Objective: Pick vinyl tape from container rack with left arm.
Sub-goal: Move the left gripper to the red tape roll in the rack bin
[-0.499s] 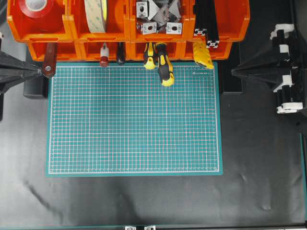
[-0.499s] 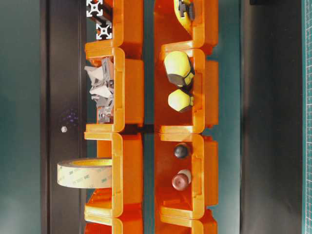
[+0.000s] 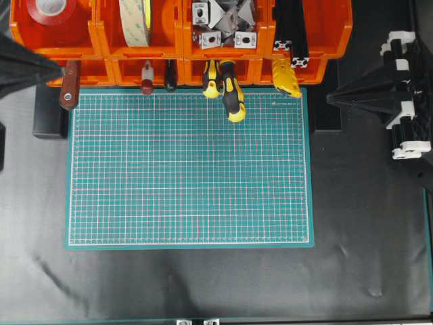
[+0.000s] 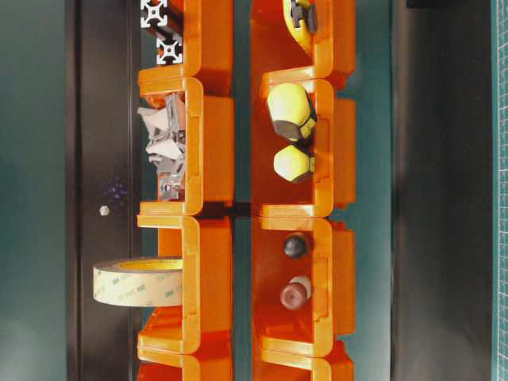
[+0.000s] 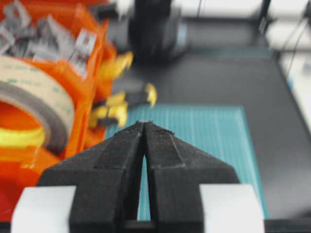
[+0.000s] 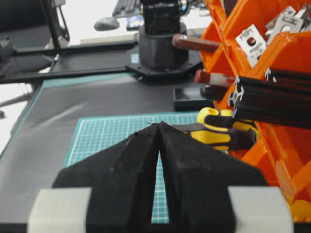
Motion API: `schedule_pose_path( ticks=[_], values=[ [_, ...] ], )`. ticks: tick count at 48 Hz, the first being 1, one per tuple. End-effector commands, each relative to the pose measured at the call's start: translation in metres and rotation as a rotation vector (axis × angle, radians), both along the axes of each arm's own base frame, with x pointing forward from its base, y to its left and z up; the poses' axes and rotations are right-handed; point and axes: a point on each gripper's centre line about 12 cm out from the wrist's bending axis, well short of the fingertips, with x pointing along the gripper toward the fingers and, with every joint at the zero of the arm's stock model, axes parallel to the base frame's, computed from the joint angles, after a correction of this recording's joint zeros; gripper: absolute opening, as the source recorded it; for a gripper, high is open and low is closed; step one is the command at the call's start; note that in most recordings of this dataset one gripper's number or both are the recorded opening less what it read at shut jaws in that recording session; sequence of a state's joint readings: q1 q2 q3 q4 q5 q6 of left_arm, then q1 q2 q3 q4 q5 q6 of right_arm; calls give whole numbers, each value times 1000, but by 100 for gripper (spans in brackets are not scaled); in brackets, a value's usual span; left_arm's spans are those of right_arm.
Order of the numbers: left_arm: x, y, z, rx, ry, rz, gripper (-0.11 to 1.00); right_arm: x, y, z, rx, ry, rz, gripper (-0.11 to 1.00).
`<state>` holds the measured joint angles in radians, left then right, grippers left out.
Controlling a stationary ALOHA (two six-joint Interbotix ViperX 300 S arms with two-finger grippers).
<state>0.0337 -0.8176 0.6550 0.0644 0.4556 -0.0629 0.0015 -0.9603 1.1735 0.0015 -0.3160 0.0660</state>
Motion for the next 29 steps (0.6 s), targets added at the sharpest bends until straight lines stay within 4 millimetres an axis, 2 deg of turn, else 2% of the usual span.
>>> schedule_pose_path(
  ticks=[1, 5, 18, 29],
  values=[
    [2, 7, 25, 10, 128, 34, 0, 4, 0, 13, 5, -37, -2, 0],
    [5, 19, 37, 1, 233, 90, 0, 4, 0, 13, 8, -35, -1, 0],
    [7, 49, 56, -1, 477, 197, 0, 4, 1, 13, 49, -34, 1, 0],
    [11, 58, 48, 39, 664, 174, 2, 4, 1, 14, 63, -33, 2, 0]
  ],
)
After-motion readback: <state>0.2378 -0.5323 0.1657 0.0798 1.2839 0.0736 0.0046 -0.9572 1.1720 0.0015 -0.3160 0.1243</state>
